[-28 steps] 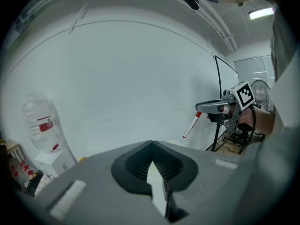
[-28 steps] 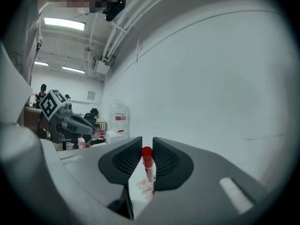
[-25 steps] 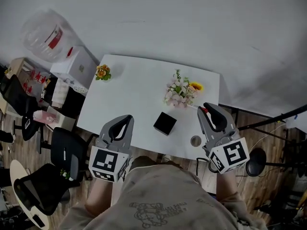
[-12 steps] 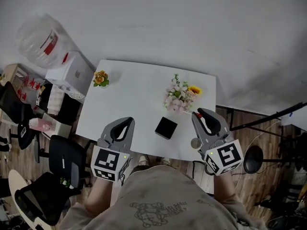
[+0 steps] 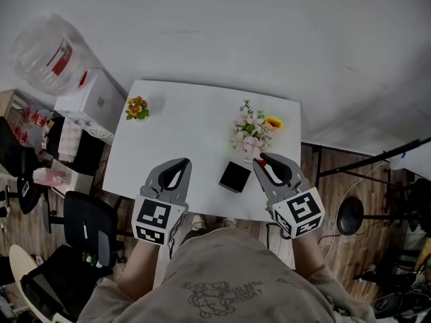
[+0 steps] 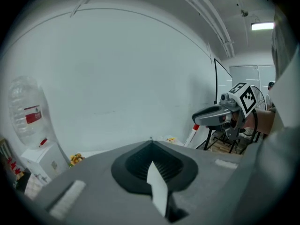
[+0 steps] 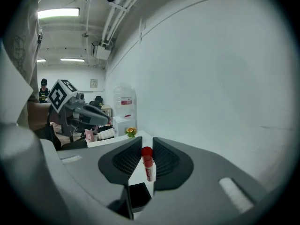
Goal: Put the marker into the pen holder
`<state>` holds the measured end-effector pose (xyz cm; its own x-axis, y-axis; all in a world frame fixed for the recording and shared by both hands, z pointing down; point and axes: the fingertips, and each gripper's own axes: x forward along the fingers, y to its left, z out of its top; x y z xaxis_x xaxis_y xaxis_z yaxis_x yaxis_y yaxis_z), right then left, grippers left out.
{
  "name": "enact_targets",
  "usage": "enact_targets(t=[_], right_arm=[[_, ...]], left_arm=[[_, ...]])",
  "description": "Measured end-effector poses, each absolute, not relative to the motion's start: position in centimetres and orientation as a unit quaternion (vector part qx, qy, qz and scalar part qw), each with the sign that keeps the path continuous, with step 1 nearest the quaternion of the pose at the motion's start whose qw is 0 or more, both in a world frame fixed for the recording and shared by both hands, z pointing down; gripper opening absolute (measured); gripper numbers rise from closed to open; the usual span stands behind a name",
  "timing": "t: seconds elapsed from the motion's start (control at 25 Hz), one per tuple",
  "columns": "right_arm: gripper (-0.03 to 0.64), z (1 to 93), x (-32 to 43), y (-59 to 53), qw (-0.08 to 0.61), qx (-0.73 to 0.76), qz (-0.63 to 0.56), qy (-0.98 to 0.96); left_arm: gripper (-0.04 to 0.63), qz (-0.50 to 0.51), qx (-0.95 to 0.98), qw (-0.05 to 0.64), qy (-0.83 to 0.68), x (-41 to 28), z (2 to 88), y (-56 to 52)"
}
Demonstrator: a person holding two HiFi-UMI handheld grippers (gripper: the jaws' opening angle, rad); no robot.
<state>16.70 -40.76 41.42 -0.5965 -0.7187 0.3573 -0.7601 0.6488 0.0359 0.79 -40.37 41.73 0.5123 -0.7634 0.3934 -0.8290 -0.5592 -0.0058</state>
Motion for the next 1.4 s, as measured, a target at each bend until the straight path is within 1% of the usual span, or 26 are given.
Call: enact_targets(t=[0.32, 0.52, 0.72, 1.0, 1.16, 1.4], right_arm=[[0.098, 48.6, 15.2, -40.4, 0.259, 0.399, 0.079, -0.876], [0.098, 53.3, 14.6, -39.9, 0.283, 0.396, 0.108, -0.867], [0.098, 58.1, 14.9, -39.2, 0.314, 0.394, 0.135, -0.853], [0.098, 62.1, 14.5, -37.6, 0.360, 0.367, 0.153, -0.844], [0.100, 63.2, 14.2, -37.2, 0.366, 0.359, 0.164, -0.843], [0.104, 62.6, 14.1, -37.9, 0.369, 0.369, 0.158, -0.838]], left_arm=[[0.000, 0.213, 0.864, 0.122, -0.440, 1.0, 46.1, -39.9], [0.000, 0.227, 0.862, 0.142, -0.430, 1.3, 48.6, -39.4], [0.000, 0.246, 0.853, 0.163, -0.431, 0.0, 50.8, -38.7], [0.000, 0.264, 0.849, 0.175, -0.422, -0.2, 52.4, -37.7], [0.000, 0.266, 0.851, 0.178, -0.416, 0.3, 52.6, -37.1], [0.000, 0.272, 0.854, 0.175, -0.407, 0.3, 52.5, -36.8]])
